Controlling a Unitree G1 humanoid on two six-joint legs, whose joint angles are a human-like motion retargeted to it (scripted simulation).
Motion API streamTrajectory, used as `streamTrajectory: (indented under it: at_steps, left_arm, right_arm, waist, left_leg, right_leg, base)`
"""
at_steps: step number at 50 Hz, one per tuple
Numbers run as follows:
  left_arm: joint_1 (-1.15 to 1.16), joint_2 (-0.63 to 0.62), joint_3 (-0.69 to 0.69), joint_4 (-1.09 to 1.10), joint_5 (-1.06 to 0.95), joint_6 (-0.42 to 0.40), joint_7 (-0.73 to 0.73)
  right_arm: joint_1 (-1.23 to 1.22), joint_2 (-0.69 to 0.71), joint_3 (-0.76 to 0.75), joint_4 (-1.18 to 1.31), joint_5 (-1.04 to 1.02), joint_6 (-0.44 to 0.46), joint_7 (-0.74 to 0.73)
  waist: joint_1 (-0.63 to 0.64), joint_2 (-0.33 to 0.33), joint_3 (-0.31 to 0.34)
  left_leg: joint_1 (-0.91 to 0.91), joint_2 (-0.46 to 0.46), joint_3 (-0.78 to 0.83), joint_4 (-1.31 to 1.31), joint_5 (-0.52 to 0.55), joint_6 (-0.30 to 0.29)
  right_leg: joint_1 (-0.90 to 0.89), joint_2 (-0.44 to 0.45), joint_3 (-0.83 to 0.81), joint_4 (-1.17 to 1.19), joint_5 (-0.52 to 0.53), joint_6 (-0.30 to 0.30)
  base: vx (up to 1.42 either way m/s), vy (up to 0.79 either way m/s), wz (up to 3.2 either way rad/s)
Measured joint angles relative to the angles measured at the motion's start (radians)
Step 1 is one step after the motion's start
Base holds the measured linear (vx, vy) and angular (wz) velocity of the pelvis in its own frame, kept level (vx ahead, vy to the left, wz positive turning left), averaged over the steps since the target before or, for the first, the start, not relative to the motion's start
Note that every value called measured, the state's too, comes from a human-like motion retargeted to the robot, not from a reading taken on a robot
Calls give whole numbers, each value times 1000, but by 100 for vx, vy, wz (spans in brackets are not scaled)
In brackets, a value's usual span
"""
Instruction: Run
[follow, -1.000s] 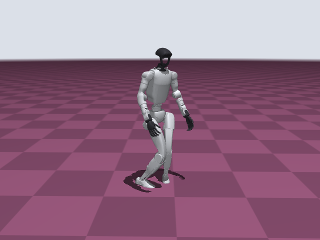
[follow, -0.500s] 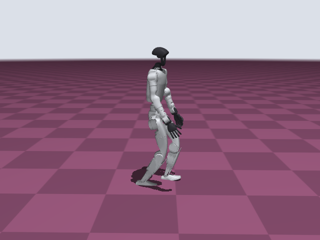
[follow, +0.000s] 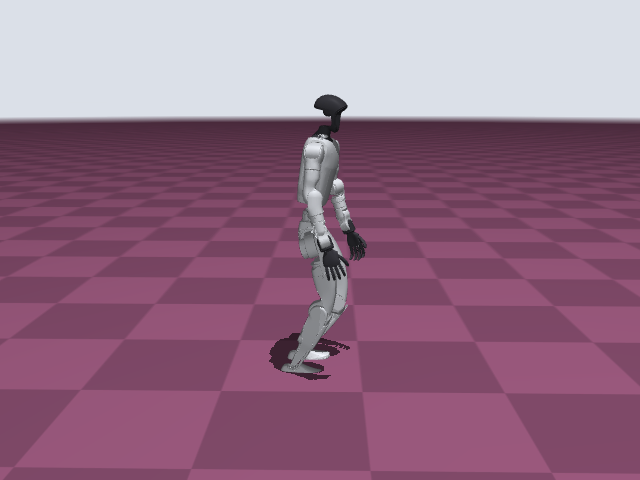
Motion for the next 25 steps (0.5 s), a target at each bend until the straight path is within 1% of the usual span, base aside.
streamTrajectory:
  at_steps: [2, 3, 5, 7, 10, 12, 16, 19, 23, 25]
  left_arm:
    - [2, -6, -10, 0, 4, -1, 9]
    - [-7, -7, -14, 2, 6, -2, 16]
    - [-6, -13, -25, 4, 10, -3, 26]
    - [-21, -17, -33, 10, 10, -3, 40]
    - [-14, -26, -47, 14, 10, -6, 57]
    - [-23, -30, -51, 20, 10, -10, 71]
    - [-9, -37, -59, 22, 11, -16, 97]
    - [-12, -41, -58, 25, 15, -19, 119]
    - [-2, -44, -57, 22, 24, -25, 144]
    - [-10, -46, -52, 20, 31, -26, 159]
  right_arm:
    - [2, 11, 11, -11, 0, -4, 1]
    - [-6, 15, 16, -17, 2, -4, 2]
    - [-5, 25, 29, -23, 1, -7, 2]
    - [-18, 31, 39, -25, 2, -11, 2]
    - [-15, 42, 58, -27, 1, -16, -4]
    - [-26, 42, 65, -22, 2, -20, -9]
    - [-16, 44, 78, -19, -1, -28, -30]
    - [-19, 38, 80, -15, -4, -34, -49]
    - [-5, 36, 84, -15, -12, -41, -72]
    - [-9, 29, 81, -17, -21, -45, -85]
  waist:
    - [-1, -8, 4]
    - [-4, -25, -13]
    - [-4, -34, -8]
    - [-8, -61, -33]
    - [-5, -70, -21]
    - [-11, -89, -49]
    - [-6, -98, -37]
    - [-6, -101, -53]
    - [-1, -108, -40]
    - [2, -101, -52]
  left_leg:
    - [3, -6, -5, -12, -2, -3]
    - [12, -38, -1, -74, 18, 4]
    - [9, -46, -2, -72, 18, 2]
    - [20, -98, 1, -166, 58, 11]
    - [9, -104, -2, -132, 51, 7]
    - [32, -151, -3, -247, 100, 16]
    - [19, -161, -9, -192, 85, 15]
    - [52, -188, -20, -287, 123, 22]
    - [44, -194, -23, -221, 99, 23]
    - [80, -202, -33, -310, 127, 28]
  right_leg:
    - [-21, -7, -5, 35, -7, 1]
    - [-35, -30, -3, 25, -7, 4]
    - [-54, -43, -8, 66, -16, 5]
    - [-83, -83, -4, 69, -22, 9]
    - [-105, -97, -6, 131, -41, 7]
    - [-119, -129, -2, 106, -37, 8]
    - [-130, -146, -3, 171, -62, 4]
    - [-116, -159, -1, 126, -51, 2]
    - [-115, -170, -1, 181, -75, 0]
    - [-88, -164, -1, 112, -55, -2]
  base:
    - [-3, 7, 9]
    - [1, 7, 18]
    - [-2, 6, 18]
    - [1, 6, 24]
    - [-3, 5, 18]
    - [4, 5, 30]
    - [-2, 3, 13]
    - [4, 3, 21]
    - [0, 0, 0]
    - [7, 2, 11]
